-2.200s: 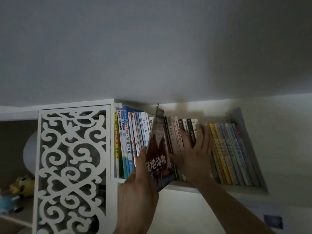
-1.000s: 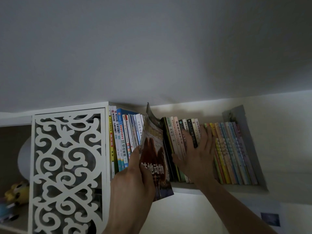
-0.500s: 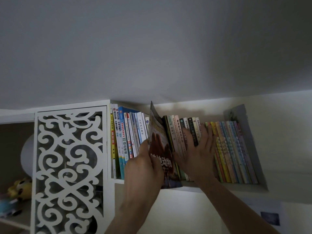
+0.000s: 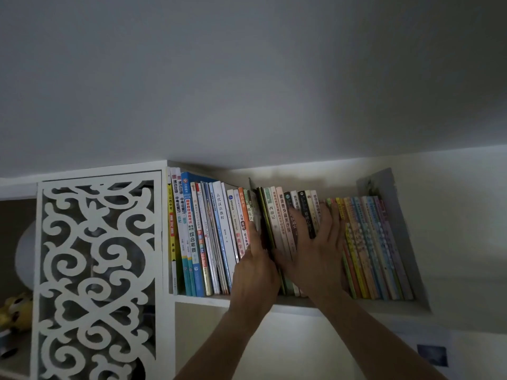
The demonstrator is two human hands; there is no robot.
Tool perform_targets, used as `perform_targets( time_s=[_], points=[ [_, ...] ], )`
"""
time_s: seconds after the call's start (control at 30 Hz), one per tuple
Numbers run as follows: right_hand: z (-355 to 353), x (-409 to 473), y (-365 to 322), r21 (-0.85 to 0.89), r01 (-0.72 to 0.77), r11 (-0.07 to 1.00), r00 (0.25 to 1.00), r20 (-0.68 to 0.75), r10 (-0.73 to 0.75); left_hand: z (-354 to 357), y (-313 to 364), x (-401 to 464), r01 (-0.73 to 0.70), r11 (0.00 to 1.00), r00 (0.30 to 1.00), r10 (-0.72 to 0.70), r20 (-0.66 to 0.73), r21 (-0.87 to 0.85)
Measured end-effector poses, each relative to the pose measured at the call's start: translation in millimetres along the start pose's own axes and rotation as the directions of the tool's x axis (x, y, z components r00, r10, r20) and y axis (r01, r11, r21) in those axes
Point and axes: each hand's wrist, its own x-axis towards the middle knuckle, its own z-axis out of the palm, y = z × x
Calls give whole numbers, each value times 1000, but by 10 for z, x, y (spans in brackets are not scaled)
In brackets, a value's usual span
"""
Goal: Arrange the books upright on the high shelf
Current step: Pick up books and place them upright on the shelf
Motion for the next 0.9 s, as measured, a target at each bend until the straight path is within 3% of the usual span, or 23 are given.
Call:
perform_targets(
  time_s=[0.07,0.2,0.33,0.4,0.6,0.73,0.9],
  points=[
    [21,-8,11,-8,1,1000,1000,4,-1,56,-26,-76,-5,996,1000,5,-1,86],
    [19,-21,32,0,23,1000,1000,-20,-23,82,-65,2,23,959,978,37,-206,281],
    [62,-62,131,-99,104,990,995,17,-103,192,-186,197,-207,921,968,242,-71,329],
    [88,-82,178,-148,152,977,988,35,-148,280,-276,224,-195,909,975,220,-27,368],
    [66,-77,187,-128,187,974,982,24,-185,313,-276,206,-188,887,965,248,-91,423],
    [79,-76,213,-75,191,979,981,-9,-192,333,-376,205,-110,881,971,194,-140,461],
    [90,-76,237,-119,207,971,978,0,-208,360,-405,179,-96,838,977,182,-110,537]
  ],
)
